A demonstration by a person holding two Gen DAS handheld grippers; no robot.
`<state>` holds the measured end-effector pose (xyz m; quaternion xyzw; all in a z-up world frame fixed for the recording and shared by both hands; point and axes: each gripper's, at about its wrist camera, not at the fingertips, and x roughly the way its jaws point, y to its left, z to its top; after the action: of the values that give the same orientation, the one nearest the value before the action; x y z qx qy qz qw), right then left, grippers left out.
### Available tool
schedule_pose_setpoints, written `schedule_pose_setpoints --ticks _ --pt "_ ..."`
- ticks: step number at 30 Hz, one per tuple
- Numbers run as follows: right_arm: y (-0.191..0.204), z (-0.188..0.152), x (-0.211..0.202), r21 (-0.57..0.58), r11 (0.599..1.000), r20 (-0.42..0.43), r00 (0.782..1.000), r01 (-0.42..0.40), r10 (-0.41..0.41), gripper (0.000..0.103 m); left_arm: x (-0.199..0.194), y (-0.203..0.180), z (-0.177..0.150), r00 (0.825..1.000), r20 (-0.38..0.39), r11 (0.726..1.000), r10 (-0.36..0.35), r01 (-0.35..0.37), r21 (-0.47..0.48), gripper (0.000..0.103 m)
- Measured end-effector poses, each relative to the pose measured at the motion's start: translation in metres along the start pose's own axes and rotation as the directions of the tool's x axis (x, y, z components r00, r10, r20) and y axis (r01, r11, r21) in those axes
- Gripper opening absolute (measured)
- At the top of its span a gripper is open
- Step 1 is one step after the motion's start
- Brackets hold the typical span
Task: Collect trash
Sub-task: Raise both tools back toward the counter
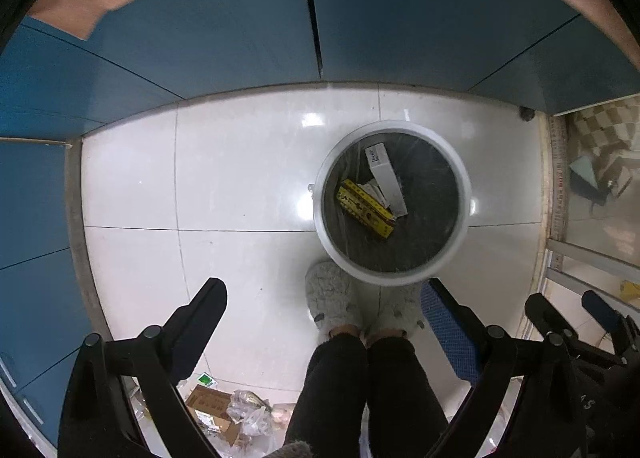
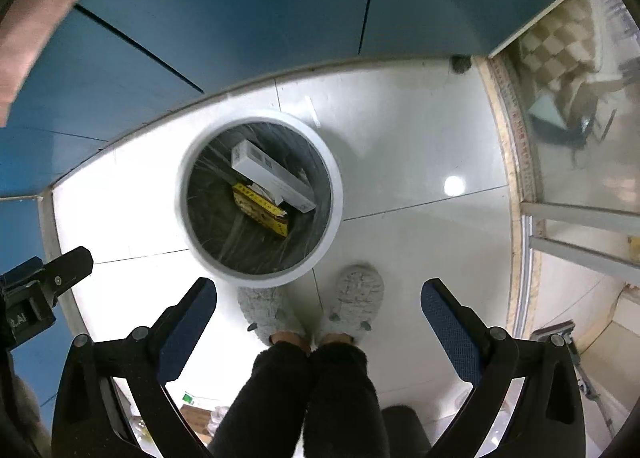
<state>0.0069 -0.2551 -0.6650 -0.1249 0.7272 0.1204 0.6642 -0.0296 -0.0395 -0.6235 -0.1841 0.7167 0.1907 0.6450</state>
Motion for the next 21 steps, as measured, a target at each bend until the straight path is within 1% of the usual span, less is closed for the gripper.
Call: schedule_pose_setpoints --ticks 5,7,10,13,17,21 --pt "-0.003 -0.013 -0.078 -0.024 1.0 0.058 0.998 -0.006 0.007 0.103 -0.064 0.003 -0.022 0.999 0.04 1.0 -0.001 0.001 0.012 0.099" --pt "-0.003 -0.021 -0.11 -0.042 0.999 0.077 0.997 -0.006 0.01 0.103 -0.085 0.004 -0.029 0.999 0.051 1.0 -0.002 0.001 0.014 0.099" --pt "-0.003 -0.032 -0.152 -0.046 0.999 0.088 0.996 -0.018 0.022 0.103 -0.121 0.005 -0.043 0.998 0.066 1.0 0.005 -0.006 0.016 0.099" --pt "-0.006 -0.047 -0.196 -0.041 0.999 0.097 0.995 -0.036 0.04 0.103 -0.152 0.006 -0.054 0.997 0.072 1.0 -0.009 0.008 0.01 0.099" --pt "-0.008 -0.067 -0.245 -0.024 0.998 0.104 0.993 -0.055 0.058 0.103 -0.19 0.008 -0.069 0.997 0.068 0.999 -0.039 0.039 0.011 0.099" --pt "-0.007 -0.085 -0.294 -0.027 0.997 0.123 0.99 -0.066 0.068 0.103 -0.228 0.011 -0.082 0.994 0.09 0.998 -0.07 0.069 0.017 0.099"
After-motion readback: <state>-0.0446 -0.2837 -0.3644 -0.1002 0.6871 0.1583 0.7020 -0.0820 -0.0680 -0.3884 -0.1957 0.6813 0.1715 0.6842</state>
